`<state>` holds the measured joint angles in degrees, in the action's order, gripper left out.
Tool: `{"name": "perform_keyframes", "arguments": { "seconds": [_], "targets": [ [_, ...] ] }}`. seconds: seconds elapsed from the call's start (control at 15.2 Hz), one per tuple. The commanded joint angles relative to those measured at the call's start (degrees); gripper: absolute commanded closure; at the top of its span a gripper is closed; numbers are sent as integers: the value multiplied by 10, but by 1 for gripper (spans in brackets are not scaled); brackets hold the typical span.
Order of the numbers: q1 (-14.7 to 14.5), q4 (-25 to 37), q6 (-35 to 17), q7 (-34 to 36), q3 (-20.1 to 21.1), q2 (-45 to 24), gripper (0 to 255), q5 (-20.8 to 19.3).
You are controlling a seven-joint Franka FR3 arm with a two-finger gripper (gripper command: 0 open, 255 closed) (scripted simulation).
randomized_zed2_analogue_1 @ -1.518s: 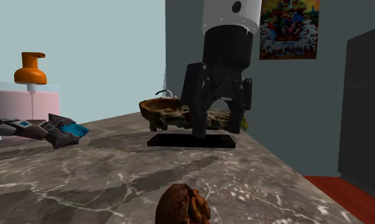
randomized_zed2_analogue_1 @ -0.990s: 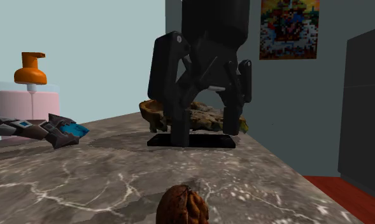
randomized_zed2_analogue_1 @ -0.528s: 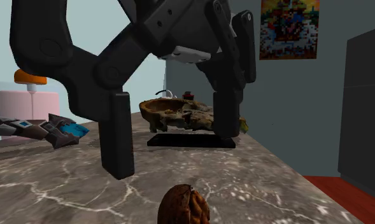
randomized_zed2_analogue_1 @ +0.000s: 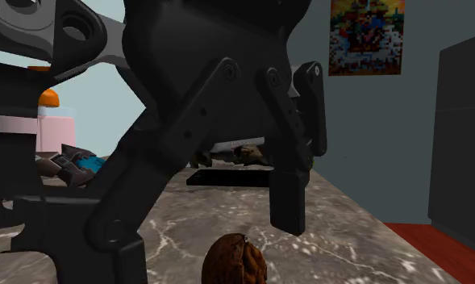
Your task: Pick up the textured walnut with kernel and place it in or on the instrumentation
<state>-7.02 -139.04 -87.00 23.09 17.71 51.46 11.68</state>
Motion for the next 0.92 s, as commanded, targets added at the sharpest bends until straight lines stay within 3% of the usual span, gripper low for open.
{"name": "perform_keyframes", "arguments": {
  "seconds": [0.0, 0.46, 0.53, 0.86],
  "targets": [
    [-1, -11, -8, -1, 1, 3, 0, 1],
    [-1, -11, -8, -1, 1, 2, 0, 1],
    [-1, -11, -8, -1, 1, 2, 255, 1],
    [-1, -11, -8, -1, 1, 2, 255, 1]
  ]
}}
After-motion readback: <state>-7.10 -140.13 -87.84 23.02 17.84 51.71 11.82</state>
